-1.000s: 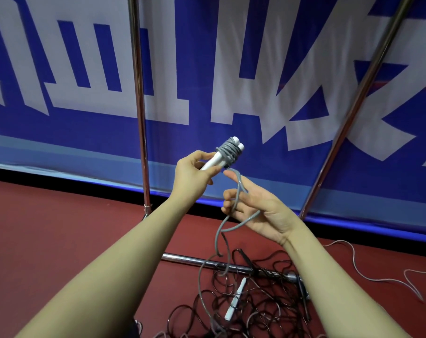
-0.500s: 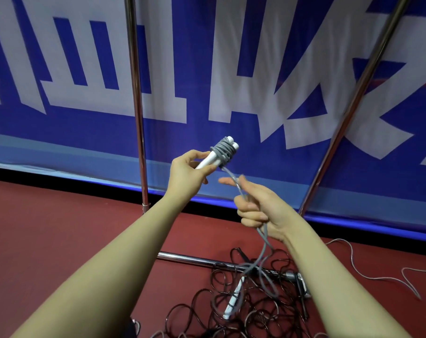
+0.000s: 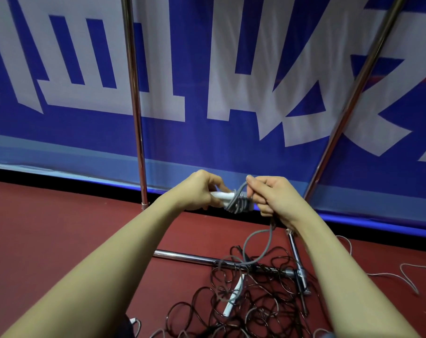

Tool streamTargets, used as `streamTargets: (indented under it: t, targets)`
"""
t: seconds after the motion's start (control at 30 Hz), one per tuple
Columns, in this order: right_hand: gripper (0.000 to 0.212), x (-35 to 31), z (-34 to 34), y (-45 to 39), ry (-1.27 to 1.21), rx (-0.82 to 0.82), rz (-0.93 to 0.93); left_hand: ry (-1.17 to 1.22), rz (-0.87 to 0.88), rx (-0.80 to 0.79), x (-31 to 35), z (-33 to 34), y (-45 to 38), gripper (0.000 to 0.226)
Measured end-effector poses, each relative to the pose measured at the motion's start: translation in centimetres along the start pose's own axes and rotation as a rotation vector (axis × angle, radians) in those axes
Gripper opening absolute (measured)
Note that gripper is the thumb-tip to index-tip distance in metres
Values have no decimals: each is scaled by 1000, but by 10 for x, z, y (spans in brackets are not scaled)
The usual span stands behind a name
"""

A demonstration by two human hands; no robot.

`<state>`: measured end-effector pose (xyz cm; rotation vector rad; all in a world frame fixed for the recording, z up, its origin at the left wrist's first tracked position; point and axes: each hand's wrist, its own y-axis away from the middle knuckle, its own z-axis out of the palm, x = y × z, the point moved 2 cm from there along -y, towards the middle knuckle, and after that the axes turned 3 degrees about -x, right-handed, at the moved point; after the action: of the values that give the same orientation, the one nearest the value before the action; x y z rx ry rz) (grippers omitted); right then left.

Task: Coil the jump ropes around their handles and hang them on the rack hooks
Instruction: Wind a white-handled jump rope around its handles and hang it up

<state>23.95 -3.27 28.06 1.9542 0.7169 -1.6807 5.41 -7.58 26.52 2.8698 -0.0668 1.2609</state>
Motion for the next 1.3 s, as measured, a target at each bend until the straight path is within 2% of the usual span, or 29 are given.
streamTargets:
  t: [0.2, 0.33, 0.43, 0.57, 0.63, 0.73, 0.83, 0.97, 1.13, 1.3]
  targets:
    - [40, 7, -1, -3, 144, 76, -34, 24, 35, -202, 3, 1, 6, 30]
    - [36, 8, -8, -3, 196, 155, -69, 190, 74, -279, 11, -2, 13, 31]
    - [34, 7, -9, -2, 192, 212, -75, 335, 103, -280, 20, -3, 17, 31]
    - [36, 7, -4, -13, -151, 274, 36, 580, 124, -186, 30, -6, 20, 24]
    - [33, 11, -2, -14, -151, 327, 35, 702, 128, -140, 31, -5, 18, 25]
    - [30, 15, 2, -9, -14, 230, -52, 795, 114, -22, 29, -5, 13, 35]
    - [33, 16, 3, -9, -111, 62, -18, 823, 109, 69, 29, -5, 10, 31]
    - [32, 18, 8, -9, -161, -73, 31, 796, 32, 207, 29, -2, 8, 24]
    - [27, 15, 15, -4, -239, -182, 79, 595, -21, 349, 21, -1, 7, 18]
    - [27, 11, 21, 1, -130, -229, 85, 414, -4, 367, 10, 0, 3, 22]
